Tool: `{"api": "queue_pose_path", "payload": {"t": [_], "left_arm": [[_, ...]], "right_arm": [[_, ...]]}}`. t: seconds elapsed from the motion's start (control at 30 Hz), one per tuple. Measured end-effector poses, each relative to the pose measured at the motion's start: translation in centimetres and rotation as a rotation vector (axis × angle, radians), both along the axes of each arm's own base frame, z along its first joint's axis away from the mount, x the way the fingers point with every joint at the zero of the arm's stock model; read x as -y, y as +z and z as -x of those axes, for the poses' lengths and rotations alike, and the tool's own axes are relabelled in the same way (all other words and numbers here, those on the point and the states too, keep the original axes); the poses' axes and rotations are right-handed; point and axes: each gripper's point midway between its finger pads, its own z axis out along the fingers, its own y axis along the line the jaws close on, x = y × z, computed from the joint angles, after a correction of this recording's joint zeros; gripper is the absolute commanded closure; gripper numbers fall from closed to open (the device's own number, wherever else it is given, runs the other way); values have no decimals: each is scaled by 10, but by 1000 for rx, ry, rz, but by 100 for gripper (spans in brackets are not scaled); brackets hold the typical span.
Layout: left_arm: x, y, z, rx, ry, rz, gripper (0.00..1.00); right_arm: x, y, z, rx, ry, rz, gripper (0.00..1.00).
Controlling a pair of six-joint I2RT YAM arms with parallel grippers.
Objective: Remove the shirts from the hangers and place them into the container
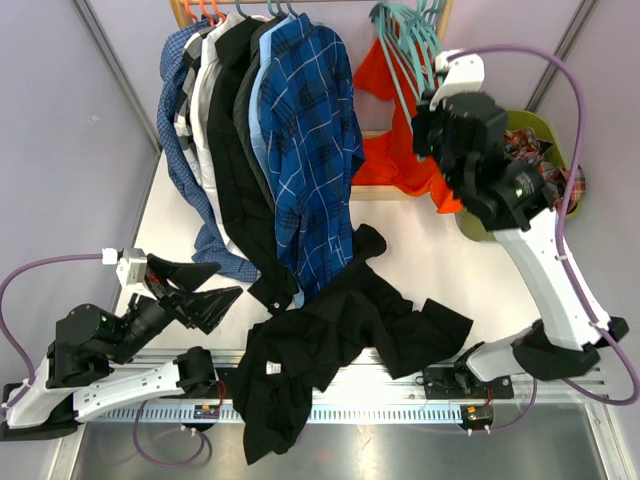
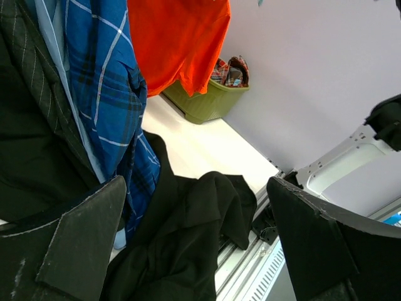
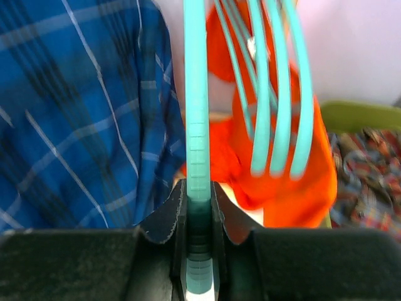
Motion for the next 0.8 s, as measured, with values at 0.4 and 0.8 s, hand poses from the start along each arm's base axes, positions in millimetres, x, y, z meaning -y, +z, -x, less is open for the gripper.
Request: {"api": "queue_pose_path", "payload": {"t": [0.4, 0.8], "left_arm": [[1, 3, 1, 6, -6, 12, 1], [3, -1, 1, -5, -9, 11, 1]], "right_arm": [[-10, -16, -81, -126, 120, -81, 100], [-4, -12, -105, -124, 155, -155, 100]]}}
